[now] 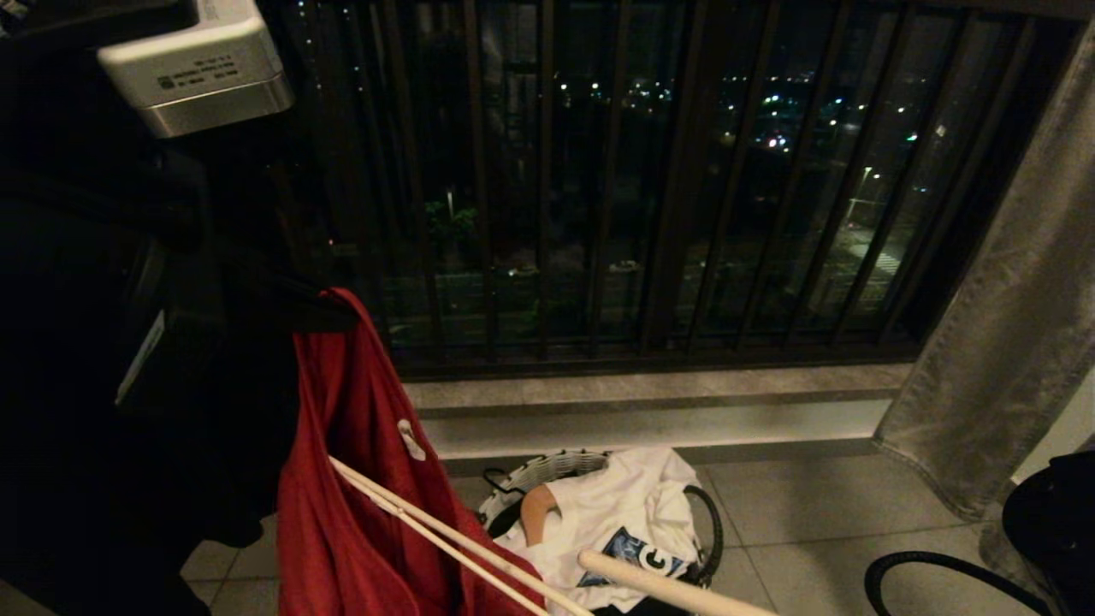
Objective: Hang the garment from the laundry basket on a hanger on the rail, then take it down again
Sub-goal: Hang the clothes on the clothes rack
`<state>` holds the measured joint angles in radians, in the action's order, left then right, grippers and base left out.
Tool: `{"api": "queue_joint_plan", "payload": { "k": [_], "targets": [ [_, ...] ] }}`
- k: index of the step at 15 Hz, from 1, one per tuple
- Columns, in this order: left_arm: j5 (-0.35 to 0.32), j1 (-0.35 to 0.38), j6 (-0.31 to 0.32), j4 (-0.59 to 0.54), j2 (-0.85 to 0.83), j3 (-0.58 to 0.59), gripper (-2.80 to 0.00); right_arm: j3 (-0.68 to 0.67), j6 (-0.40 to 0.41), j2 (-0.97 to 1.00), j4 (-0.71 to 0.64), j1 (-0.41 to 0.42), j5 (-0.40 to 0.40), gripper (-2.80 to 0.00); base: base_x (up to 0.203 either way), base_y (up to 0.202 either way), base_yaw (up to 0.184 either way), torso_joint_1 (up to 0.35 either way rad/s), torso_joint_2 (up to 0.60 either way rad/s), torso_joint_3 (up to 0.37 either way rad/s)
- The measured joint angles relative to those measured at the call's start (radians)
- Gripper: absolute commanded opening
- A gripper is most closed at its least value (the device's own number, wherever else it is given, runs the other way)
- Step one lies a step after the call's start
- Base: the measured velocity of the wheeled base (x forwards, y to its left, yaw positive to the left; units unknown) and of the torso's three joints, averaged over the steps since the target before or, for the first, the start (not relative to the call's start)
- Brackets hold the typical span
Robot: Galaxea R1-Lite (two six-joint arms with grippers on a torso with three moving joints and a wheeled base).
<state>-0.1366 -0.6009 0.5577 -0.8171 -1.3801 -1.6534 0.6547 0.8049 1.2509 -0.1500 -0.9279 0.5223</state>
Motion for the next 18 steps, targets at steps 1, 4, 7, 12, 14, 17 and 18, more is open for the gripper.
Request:
{"api": "queue_joint_plan", "payload": {
  "k": [1,4,7,12,14,17,18],
  "targets": [
    [0.0,-0.002,0.012,0.009,-0.006,-0.001,-2.8,-0.001,0.0,0.0,0.001,-0.006,-0.001,-2.8,0.0,0.0,0.0,0.0,0.0,0.0],
    [-0.008,-0.005,0.058,0.029,-0.024,-0.001,-2.8,-0.003,0.0,-0.001,0.001,-0.015,-0.001,-2.8,0.0,0.0,0.0,0.0,0.0,0.0],
    [-0.104,-0.005,0.074,0.029,-0.03,0.001,-2.8,-0.006,0.0,-0.006,-0.003,-0.028,-0.002,-2.8,0.0,0.0,0.0,0.0,0.0,0.0],
    [-0.156,-0.006,0.12,0.038,-0.041,0.0,-2.8,-0.01,-0.001,-0.011,-0.007,-0.038,0.004,-2.8,0.0,0.0,0.0,0.0,0.0,0.0],
    [-0.158,-0.019,0.12,0.051,-0.045,0.001,-2.8,-0.009,-0.001,-0.011,-0.004,-0.038,0.004,-2.8,0.0,0.0,0.0,0.0,0.0,0.0],
    [-0.2,-0.039,0.119,0.052,-0.046,0.003,-2.8,-0.003,-0.004,-0.004,-0.003,-0.038,0.005,-2.8,0.0,0.0,0.0,0.0,0.0,0.0],
    [-0.231,-0.042,0.118,0.052,-0.044,0.004,-2.8,0.0,-0.005,-0.001,-0.002,-0.036,0.005,-2.8,0.0,0.0,0.0,0.0,0.0,0.0]
  ]
}}
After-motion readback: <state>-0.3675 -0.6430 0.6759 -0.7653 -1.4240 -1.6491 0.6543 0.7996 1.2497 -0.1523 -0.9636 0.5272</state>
